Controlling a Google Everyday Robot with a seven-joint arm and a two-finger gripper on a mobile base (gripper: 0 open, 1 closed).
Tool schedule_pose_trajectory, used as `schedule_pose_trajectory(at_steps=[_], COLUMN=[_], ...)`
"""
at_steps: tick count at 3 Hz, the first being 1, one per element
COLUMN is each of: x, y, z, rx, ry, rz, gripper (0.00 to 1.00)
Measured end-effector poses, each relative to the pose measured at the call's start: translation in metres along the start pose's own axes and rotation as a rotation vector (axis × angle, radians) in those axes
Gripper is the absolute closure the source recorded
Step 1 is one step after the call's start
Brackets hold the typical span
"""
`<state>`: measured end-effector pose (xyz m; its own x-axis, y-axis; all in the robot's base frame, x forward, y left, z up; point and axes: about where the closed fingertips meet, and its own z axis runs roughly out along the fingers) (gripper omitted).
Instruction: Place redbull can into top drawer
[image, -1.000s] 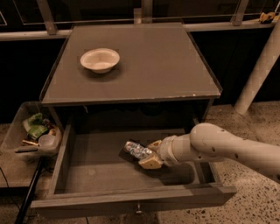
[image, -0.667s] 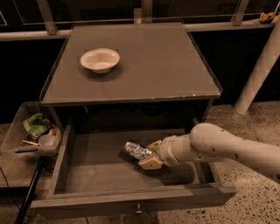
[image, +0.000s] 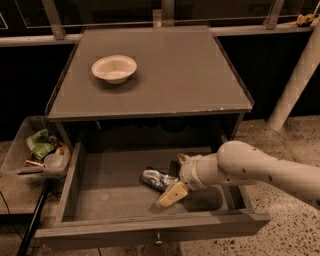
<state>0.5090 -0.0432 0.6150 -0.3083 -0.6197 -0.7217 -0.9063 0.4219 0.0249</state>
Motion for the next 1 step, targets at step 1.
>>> schedule_pose_trajectory(at_steps=[1], x=[0.0], y=[0.0], z=[0.0], rx=[0.0], ry=[0.0], rz=[0.0], gripper=[0.0])
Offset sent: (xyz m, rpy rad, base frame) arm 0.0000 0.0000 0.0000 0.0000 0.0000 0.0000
